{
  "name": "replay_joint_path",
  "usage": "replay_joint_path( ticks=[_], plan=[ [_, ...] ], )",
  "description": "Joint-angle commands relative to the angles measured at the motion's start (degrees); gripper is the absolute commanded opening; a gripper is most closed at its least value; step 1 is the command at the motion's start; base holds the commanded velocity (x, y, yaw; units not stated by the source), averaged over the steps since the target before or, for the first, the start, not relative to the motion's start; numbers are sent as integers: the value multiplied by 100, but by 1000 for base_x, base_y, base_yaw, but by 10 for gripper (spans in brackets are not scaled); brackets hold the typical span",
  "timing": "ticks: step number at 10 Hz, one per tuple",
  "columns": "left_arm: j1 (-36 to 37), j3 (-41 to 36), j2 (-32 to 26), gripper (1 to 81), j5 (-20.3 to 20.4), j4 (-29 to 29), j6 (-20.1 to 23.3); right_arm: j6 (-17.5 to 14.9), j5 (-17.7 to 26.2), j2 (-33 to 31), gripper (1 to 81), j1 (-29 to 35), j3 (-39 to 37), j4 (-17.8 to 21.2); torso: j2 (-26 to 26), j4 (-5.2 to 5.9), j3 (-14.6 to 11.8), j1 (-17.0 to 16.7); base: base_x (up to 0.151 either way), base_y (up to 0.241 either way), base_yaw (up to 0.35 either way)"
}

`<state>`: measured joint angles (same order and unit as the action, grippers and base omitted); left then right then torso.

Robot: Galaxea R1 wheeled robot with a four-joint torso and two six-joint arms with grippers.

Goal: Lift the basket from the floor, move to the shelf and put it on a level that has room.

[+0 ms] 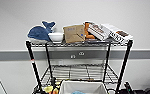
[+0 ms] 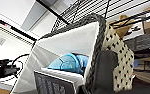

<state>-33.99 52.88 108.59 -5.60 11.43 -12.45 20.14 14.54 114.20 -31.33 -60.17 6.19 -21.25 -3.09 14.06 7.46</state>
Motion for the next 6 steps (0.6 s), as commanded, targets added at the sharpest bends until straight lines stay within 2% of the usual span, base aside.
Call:
replay_joint_path(
  ticks=[1, 3, 6],
  plan=[
    [1231, -173, -390, 10, -108, 96, -249, 262, 258, -378, 10, 1299, 208, 22, 0, 0, 0, 0, 0, 0, 0],
    [1609, -182, -382, 10, -380, 96, -478, 464, 479, -404, 10, 1712, 270, 14, 0, 0, 0, 0, 0, 0, 0],
    [2022, -138, -338, 10, -522, 96, -758, 719, 716, -334, 10, 2134, 235, -4, 0, 0, 0, 2, 0, 0, 0]
  ],
)
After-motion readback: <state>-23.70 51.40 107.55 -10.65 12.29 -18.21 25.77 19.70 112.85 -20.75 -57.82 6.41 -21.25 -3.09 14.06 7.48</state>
